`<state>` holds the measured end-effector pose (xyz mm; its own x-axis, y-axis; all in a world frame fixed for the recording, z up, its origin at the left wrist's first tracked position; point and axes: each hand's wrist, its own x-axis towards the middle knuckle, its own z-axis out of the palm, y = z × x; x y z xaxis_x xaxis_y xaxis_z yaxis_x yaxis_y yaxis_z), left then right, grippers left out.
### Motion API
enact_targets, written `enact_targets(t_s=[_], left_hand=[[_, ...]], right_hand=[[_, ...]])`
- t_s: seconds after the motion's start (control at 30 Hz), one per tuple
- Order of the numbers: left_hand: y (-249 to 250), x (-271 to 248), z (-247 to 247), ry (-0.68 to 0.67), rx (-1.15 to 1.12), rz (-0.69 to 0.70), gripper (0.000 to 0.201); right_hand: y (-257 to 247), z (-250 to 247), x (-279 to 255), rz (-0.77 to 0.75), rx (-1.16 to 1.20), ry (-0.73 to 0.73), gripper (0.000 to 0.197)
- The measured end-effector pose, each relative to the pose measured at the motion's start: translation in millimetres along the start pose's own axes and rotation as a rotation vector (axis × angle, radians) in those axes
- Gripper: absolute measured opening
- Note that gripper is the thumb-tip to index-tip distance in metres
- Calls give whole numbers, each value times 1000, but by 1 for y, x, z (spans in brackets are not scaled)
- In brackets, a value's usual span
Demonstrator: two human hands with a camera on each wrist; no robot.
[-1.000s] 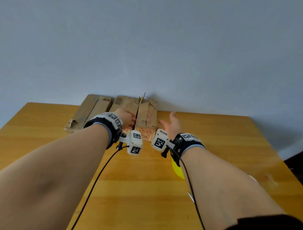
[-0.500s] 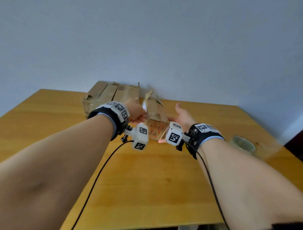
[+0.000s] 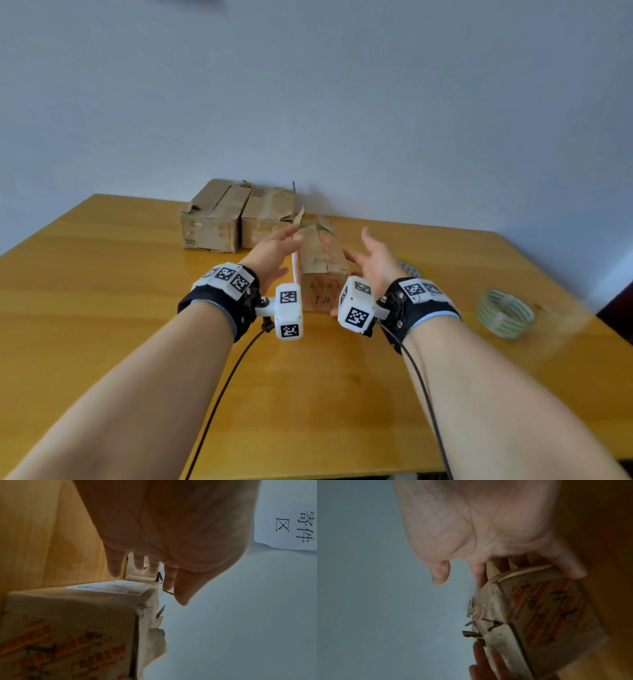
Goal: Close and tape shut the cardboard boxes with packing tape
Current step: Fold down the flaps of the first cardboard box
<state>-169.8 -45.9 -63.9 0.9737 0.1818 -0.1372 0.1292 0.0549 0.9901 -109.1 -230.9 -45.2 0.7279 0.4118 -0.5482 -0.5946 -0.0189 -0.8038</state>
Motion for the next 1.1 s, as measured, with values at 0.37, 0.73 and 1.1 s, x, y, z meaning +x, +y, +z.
enact_targets(t_s=[0.37, 0.73, 1.1], left_hand=[[-21, 46, -1, -130, -69, 111, 87], [-29, 81, 3, -18, 58, 161, 82], [-32, 81, 7, -86, -32, 174, 70]], right_hand=[[-3, -2, 52, -102, -107, -92, 55], [-28, -6, 63, -232, -504, -98, 64], [-31, -2, 57, -258, -625, -85, 91]])
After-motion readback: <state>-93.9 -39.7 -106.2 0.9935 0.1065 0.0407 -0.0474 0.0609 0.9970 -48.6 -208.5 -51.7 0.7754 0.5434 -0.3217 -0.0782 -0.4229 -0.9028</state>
